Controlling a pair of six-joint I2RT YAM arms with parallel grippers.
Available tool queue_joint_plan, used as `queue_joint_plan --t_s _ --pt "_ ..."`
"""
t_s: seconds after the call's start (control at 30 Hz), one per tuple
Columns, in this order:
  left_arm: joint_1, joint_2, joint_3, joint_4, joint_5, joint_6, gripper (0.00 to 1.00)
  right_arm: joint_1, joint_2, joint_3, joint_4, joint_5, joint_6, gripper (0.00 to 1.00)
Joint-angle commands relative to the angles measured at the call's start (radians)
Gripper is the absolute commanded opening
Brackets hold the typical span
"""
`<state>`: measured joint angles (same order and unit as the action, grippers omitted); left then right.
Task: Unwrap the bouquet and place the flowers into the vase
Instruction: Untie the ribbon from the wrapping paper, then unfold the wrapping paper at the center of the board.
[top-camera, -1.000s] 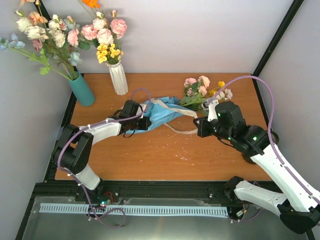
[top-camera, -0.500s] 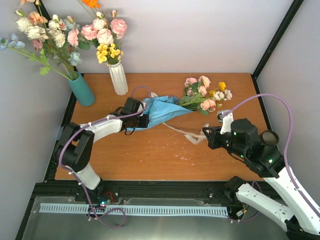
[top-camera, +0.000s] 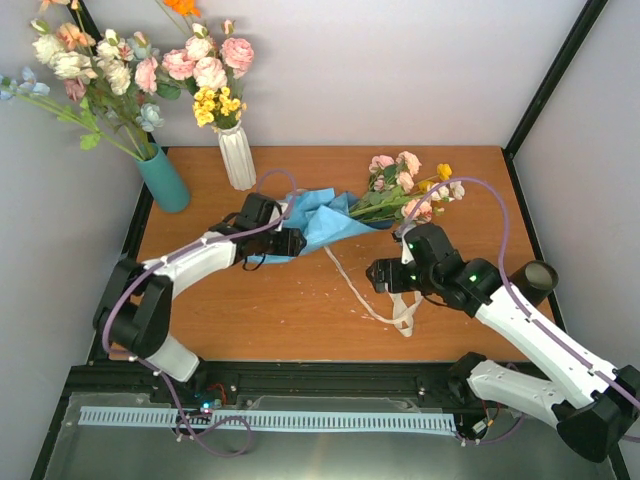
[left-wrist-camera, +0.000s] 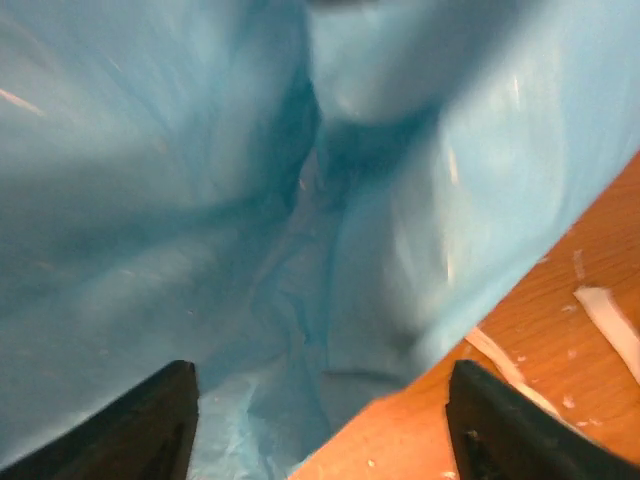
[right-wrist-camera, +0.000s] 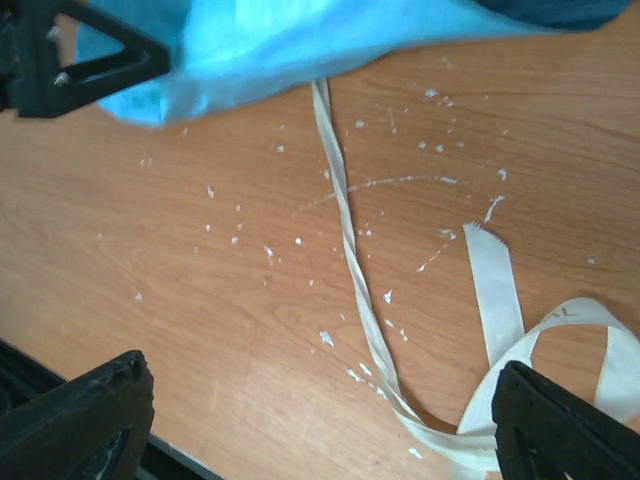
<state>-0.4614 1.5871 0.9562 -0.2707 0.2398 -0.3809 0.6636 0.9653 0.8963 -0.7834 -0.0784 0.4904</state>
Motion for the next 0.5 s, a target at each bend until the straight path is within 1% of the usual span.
queue_joint_plan --t_s 0.0,0.07,0.13,0.17,0.3,0.37,0.47 --pt "0.008 -0.143 0.041 -0.101 -0.084 -0.004 0.81 0.007 -0.014 0.058 -0.014 0.080 -0.027 0.95" --pt "0.010 -0.188 0.070 -0.154 -0.213 -0.013 0.98 0.006 -0.020 0.053 -0.013 0.106 -0.036 0.99" --pt "0.018 -0.217 0.094 -0.194 -0.348 -0.009 0.99 0.007 -0.026 0.042 -0.006 0.118 -0.039 1.00" --pt "0.035 -0.220 0.105 -0.198 -0.362 0.000 1.00 0.006 -0.028 0.035 0.000 0.119 -0.040 1.00" --pt "0.136 -0.177 0.136 -0.188 -0.265 0.039 0.99 0.007 -0.037 0.005 0.025 0.113 -0.040 1.00" --pt "0.162 -0.147 0.159 -0.170 -0.198 0.068 1.00 0.007 -0.044 -0.007 0.029 0.117 -0.039 1.00" --pt "0.167 -0.109 0.178 -0.101 -0.016 0.135 0.99 0.007 -0.065 -0.029 0.041 0.113 -0.042 1.00"
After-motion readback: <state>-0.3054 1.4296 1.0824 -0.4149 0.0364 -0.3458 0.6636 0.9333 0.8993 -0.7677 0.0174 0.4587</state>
